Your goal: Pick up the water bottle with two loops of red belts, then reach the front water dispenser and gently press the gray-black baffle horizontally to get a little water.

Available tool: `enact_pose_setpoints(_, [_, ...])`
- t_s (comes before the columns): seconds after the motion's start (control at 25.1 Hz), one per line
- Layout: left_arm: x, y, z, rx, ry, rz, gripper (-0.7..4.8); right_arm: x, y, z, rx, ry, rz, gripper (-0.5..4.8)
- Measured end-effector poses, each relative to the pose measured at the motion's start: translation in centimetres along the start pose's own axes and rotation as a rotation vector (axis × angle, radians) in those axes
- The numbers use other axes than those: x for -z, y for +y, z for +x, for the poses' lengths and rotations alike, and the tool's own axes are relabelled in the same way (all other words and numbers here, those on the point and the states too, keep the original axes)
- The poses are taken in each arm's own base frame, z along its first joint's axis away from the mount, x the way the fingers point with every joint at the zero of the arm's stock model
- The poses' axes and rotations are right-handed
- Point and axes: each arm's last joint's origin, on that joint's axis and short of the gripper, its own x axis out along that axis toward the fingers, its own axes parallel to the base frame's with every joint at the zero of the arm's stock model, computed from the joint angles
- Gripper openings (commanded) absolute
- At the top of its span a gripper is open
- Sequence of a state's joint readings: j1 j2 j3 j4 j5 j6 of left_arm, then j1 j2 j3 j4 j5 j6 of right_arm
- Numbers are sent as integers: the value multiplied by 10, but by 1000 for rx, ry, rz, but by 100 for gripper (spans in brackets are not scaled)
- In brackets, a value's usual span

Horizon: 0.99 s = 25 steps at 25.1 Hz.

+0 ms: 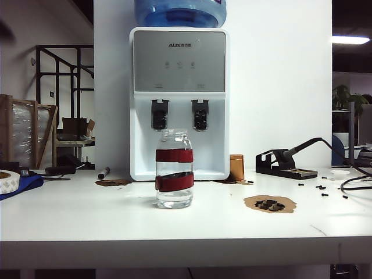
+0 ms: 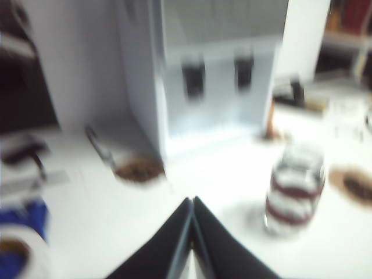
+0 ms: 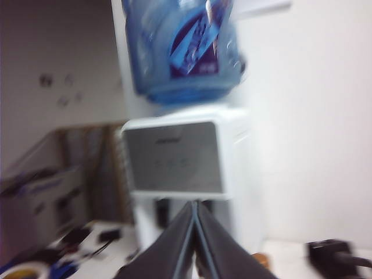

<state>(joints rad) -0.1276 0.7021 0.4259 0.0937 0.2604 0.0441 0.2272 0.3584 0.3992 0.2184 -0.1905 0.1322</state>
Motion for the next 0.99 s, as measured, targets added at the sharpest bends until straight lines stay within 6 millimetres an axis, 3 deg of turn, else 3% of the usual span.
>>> enact_pose_setpoints(0.12, [22, 8, 39, 51, 92, -28, -4, -19, 2, 36, -204, 98, 13, -1])
enact_pose_setpoints(0.16, [29, 12, 58, 93, 75, -25, -4, -29, 1, 62, -311, 146, 27, 6])
enact_pose_setpoints(0.24, [47, 13, 82, 168, 79, -29, 8, -33, -2, 87, -370, 226, 40, 37])
enact_pose_setpoints(0.28, [54, 13, 90, 183, 91, -32, 92, -32, -3, 95, -382, 244, 31, 40])
enact_pose_setpoints(0.32, [73, 13, 104, 221, 129, -46, 133, -28, -6, 108, -397, 267, -2, 40])
enact_pose_setpoints(0.36, [81, 13, 108, 239, 142, -52, 201, -25, -7, 110, -398, 281, -10, 83])
enact_pose_setpoints(0.4, [91, 14, 115, 268, 137, -53, 224, -20, -8, 112, -401, 303, -29, 162])
enact_pose_setpoints(0.48, [93, 14, 118, 309, 91, -41, 340, -16, -8, 113, -424, 318, -64, 437])
enact_pose_setpoints(0.52, [92, 14, 120, 352, 62, -31, 409, -13, -8, 114, -428, 338, -64, 479])
enact_pose_setpoints(0.56, [93, 13, 120, 405, 42, -25, 447, -11, -9, 114, -432, 357, -57, 479])
enact_pose_setpoints(0.72, [98, 6, 123, 501, 53, -30, 447, -15, -5, 114, -553, 398, -7, 479])
enact_pose_setpoints(0.84, [110, 2, 127, 514, 90, -43, 479, -21, -3, 116, -626, 437, 34, 479])
enact_pose_setpoints(0.99, [131, -8, 135, 556, 111, -27, 479, -28, -2, 116, -643, 491, 61, 479])
